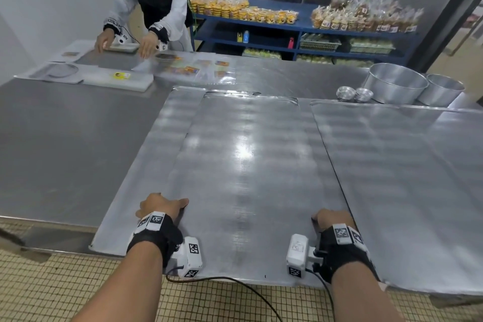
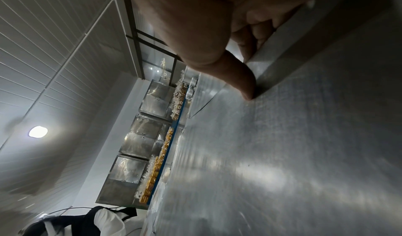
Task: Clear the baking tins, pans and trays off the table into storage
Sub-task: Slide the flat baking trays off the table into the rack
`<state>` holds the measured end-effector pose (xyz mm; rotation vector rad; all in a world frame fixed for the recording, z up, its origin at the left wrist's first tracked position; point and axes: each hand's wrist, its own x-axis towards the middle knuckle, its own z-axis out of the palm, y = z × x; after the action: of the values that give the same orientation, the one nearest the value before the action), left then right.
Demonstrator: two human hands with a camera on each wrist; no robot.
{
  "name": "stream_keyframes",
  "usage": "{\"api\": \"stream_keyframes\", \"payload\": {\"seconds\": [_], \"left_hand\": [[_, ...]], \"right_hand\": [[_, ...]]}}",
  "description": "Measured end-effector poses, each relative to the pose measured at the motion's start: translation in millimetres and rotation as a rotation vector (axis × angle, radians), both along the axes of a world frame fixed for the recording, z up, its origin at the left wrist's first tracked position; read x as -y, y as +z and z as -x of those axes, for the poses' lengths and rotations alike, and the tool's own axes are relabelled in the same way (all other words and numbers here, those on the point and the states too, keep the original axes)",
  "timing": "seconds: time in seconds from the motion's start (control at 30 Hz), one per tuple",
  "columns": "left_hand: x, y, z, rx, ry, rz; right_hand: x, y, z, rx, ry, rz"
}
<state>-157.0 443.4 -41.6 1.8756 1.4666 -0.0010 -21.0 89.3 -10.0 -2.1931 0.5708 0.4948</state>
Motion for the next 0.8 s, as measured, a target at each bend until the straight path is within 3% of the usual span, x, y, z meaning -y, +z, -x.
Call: {"api": "stream_keyframes", "payload": {"seconds": [0.43,0.57,0.8], "left_hand": [[6.3,-14.1,-18.0,-0.116,-0.032,-0.029],[6.4,-11.7,-23.8,-0.139,-0.020,-0.045],[-12.4,-11.5,-29.7,-0.060,-0.017,0.123]], "right_hand": [[-7.4,-37.9,-32.5,-0.071,0.035,0.129],[-19.4,-20.8,-31.0,-0.091,0.104,0.138],[-21.6,-17.6,-36.1,-0.082,0.105,0.131]]}}
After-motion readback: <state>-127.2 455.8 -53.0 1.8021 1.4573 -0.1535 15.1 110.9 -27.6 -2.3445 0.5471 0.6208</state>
